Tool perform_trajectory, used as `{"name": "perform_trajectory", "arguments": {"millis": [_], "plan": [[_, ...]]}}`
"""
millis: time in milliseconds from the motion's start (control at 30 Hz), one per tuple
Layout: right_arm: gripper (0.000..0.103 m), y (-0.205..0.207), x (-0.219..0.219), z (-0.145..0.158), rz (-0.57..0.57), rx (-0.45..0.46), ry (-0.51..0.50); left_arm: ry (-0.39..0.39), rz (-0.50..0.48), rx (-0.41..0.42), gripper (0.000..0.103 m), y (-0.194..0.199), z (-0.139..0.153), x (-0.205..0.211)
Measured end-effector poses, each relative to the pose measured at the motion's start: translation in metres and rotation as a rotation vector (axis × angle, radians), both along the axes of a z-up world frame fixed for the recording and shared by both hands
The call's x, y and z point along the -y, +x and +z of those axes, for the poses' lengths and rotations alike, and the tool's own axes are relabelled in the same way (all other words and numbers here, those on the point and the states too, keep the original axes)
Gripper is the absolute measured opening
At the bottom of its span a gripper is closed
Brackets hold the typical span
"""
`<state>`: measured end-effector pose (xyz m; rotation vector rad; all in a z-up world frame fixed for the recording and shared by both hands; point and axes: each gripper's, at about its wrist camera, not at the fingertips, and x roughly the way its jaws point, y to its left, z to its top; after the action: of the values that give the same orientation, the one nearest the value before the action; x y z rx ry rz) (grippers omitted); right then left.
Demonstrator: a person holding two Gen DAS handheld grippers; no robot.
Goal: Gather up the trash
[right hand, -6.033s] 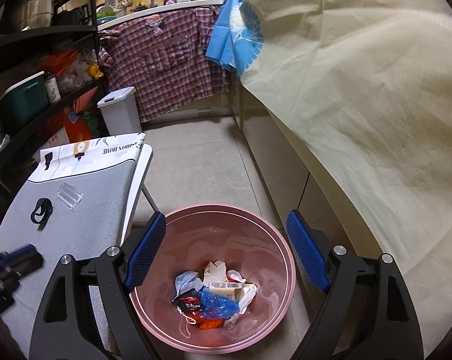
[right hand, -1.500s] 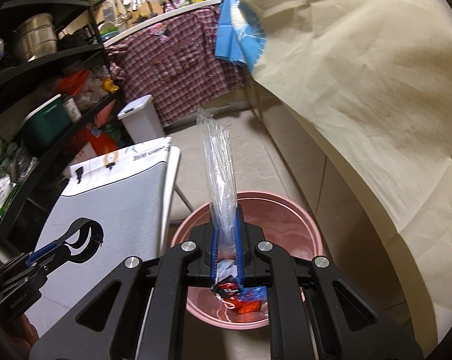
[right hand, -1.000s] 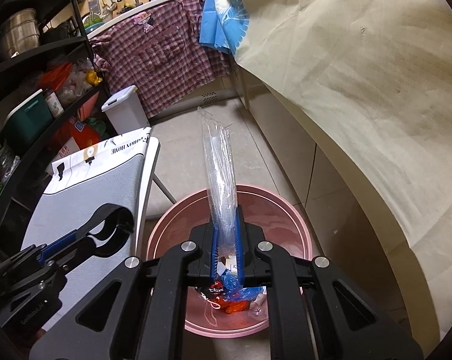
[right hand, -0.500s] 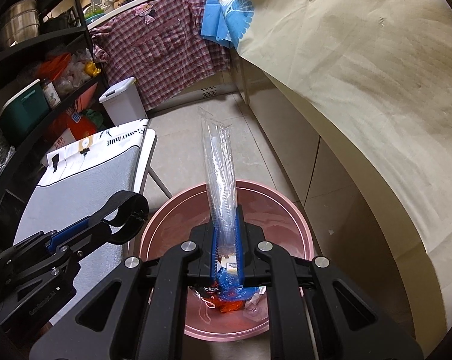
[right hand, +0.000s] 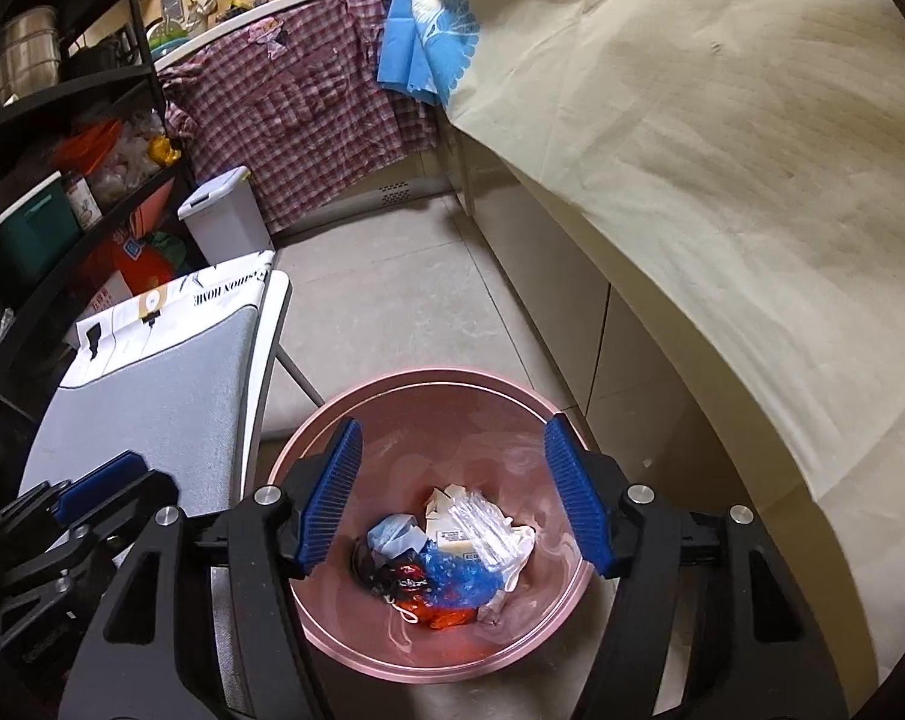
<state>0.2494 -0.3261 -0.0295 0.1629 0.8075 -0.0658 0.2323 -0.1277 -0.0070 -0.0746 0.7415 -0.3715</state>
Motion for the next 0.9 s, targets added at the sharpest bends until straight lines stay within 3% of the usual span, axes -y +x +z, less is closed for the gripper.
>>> {"name": "perform_trajectory", "arguments": {"millis": [100,167,267,433,633,900], "plan": [[0.065,-0.007,0.000,0.006,-0.004,0.018,0.002,0.004,0.022,0.015,0.037,-0.011,0.010,-0.008],[0.071,-0.014,-0.001,0.012,-0.003,0.039,-0.001,0.006,0.040,0.025,0.038,-0.020,0.015,-0.014],[0.083,-0.030,-0.007,0.027,0.005,0.088,-0.016,0.000,0.076,0.044,0.048,-0.038,0.024,-0.025],[0.093,-0.069,-0.017,0.050,0.019,0.156,-0.040,-0.003,0.123,0.066,0.063,-0.073,0.033,-0.040],[0.097,-0.127,-0.038,0.071,0.029,0.230,-0.113,0.002,0.169,0.075,0.072,-0.116,0.035,-0.052],[0.097,-0.201,-0.053,0.077,0.014,0.214,-0.140,0.070,0.256,0.105,0.073,-0.179,0.038,-0.065]]}}
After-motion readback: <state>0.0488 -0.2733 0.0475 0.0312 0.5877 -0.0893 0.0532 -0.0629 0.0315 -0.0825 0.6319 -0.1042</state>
